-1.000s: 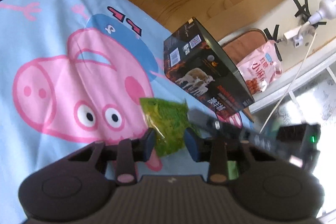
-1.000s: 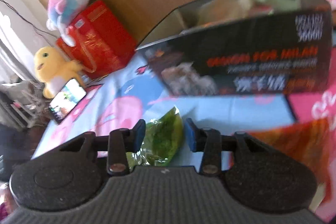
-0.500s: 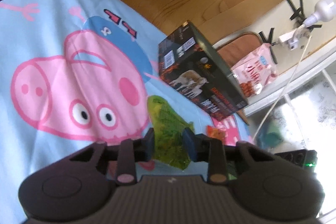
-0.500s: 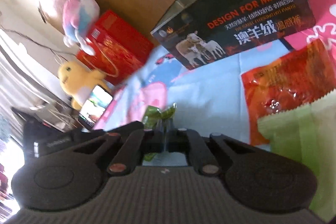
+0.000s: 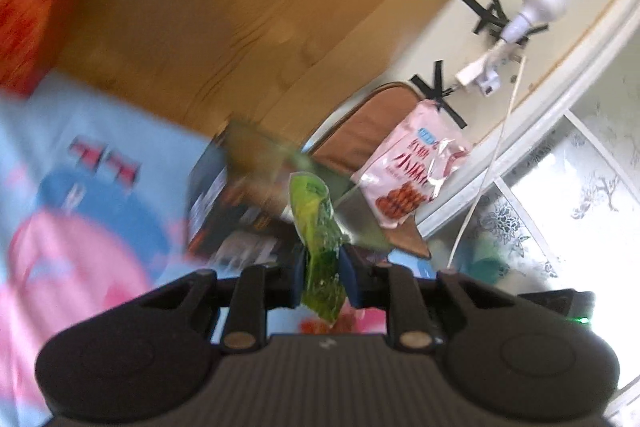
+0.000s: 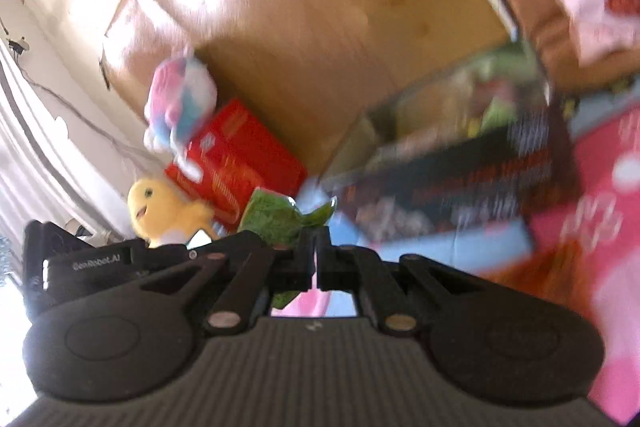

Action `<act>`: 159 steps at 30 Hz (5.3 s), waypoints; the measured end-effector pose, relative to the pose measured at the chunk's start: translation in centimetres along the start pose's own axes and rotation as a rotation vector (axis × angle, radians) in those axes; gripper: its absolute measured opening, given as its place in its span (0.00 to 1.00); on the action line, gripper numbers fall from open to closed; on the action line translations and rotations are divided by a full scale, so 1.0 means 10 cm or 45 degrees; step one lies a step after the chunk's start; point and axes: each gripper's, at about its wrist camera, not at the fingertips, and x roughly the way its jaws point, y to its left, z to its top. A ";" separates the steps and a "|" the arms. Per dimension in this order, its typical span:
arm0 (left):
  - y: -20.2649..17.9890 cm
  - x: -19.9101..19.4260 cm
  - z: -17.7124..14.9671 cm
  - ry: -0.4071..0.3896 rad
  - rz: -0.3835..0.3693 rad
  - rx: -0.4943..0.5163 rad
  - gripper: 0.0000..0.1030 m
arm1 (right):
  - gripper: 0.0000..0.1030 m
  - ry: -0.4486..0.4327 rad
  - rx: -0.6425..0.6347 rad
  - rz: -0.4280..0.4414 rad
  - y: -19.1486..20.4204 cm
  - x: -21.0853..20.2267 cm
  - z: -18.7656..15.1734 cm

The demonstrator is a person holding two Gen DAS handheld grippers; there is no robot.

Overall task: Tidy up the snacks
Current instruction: 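Grasp the green seaweed packet with the left gripper and lift it, then drop the green seaweed packet into the black tin with the left gripper, then grasp the white plastic cup with the left gripper, then place the white plastic cup into the black tin with the left gripper, then grasp the red spicy snack packet with the left gripper and lift it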

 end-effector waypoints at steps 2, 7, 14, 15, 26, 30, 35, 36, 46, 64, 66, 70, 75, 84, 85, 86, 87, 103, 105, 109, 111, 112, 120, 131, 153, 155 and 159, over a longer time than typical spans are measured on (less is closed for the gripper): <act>-0.12 0.18 0.16 0.005 -0.002 0.051 0.18 | 0.04 -0.041 -0.028 -0.029 -0.02 0.00 0.17; -0.29 0.67 0.38 0.029 0.020 0.177 0.19 | 0.04 -0.115 -0.090 -0.133 -0.19 0.09 0.53; -0.29 1.18 0.38 0.055 0.288 0.334 0.40 | 0.11 -0.141 -0.216 -0.363 -0.49 0.41 0.67; -0.28 1.16 0.37 0.053 0.291 0.340 0.40 | 0.13 -0.137 -0.235 -0.399 -0.52 0.43 0.67; -0.03 -0.14 -0.20 -0.024 0.187 0.268 0.43 | 0.15 -0.142 -0.131 -0.248 -0.37 -0.23 0.19; 0.19 -0.59 -0.64 0.002 0.184 0.192 0.43 | 0.29 0.040 -0.198 -0.085 -0.17 -0.33 -0.35; 0.37 -1.02 -1.03 -0.041 0.168 0.082 0.46 | 0.31 0.174 -0.453 -0.013 0.32 -0.37 -0.97; 0.37 -1.07 -1.07 -0.059 0.167 0.080 0.47 | 0.33 0.184 -0.516 -0.003 0.42 -0.38 -1.07; 0.20 -1.10 -1.31 -0.058 0.211 0.170 0.52 | 0.39 0.251 -0.842 -0.052 0.82 -0.01 -1.35; -0.26 -0.35 -0.73 0.043 0.192 0.322 0.31 | 0.37 0.051 -0.986 -0.198 0.68 0.01 -1.08; -0.40 -0.19 -0.56 0.025 0.170 0.362 0.31 | 0.37 -0.009 -0.977 -0.232 0.62 -0.01 -0.90; -0.64 0.19 -0.21 -0.008 0.131 0.420 0.31 | 0.37 -0.139 -0.979 -0.312 0.48 -0.03 -0.52; -0.82 0.77 0.09 -0.025 0.121 0.484 0.31 | 0.37 -0.229 -0.963 -0.410 0.20 0.08 -0.05; -0.70 1.53 0.27 0.039 0.175 0.449 0.30 | 0.39 -0.240 -0.905 -0.545 -0.31 0.43 0.33; -0.69 1.54 0.25 0.046 0.181 0.440 0.30 | 0.39 -0.235 -0.891 -0.545 -0.35 0.44 0.33; -0.67 1.51 0.23 0.045 0.172 0.428 0.30 | 0.40 -0.230 -0.876 -0.547 -0.36 0.41 0.31; -0.67 1.46 0.21 0.040 0.161 0.422 0.30 | 0.40 -0.230 -0.871 -0.544 -0.37 0.38 0.30; -0.07 0.85 -0.75 0.372 0.087 0.104 0.29 | 0.36 0.039 -0.066 -0.317 -1.02 -0.49 -0.22; 0.00 0.80 -0.78 0.343 0.087 0.070 0.29 | 0.34 0.080 -0.072 -0.300 -0.93 -0.41 -0.24; 0.17 0.55 -0.78 0.271 0.142 0.001 0.32 | 0.34 0.135 -0.076 -0.272 -0.75 -0.19 -0.26; 0.31 0.39 -0.78 0.241 0.132 -0.075 0.32 | 0.34 0.184 -0.029 -0.210 -0.70 -0.11 -0.27; 0.40 0.28 -0.78 0.223 0.120 -0.118 0.32 | 0.34 0.207 -0.035 -0.187 -0.66 -0.05 -0.29; 0.63 -0.32 -0.80 0.058 0.079 -0.216 0.32 | 0.36 0.306 -0.184 -0.081 -0.15 0.25 -0.57; 0.81 -0.40 -0.96 0.045 0.101 -0.262 0.41 | 0.55 0.273 -0.646 -0.134 0.34 0.30 -1.01; 0.56 -0.45 -0.82 -0.007 0.109 -0.160 0.28 | 0.37 0.130 -0.649 -0.128 0.35 0.13 -1.00; 0.50 -0.44 -0.77 -0.008 0.084 -0.147 0.28 | 0.37 0.117 -0.646 -0.144 0.32 0.12 -0.95; 0.41 -0.39 -0.67 -0.001 0.067 -0.122 0.28 | 0.37 0.090 -0.623 -0.150 0.29 0.07 -0.87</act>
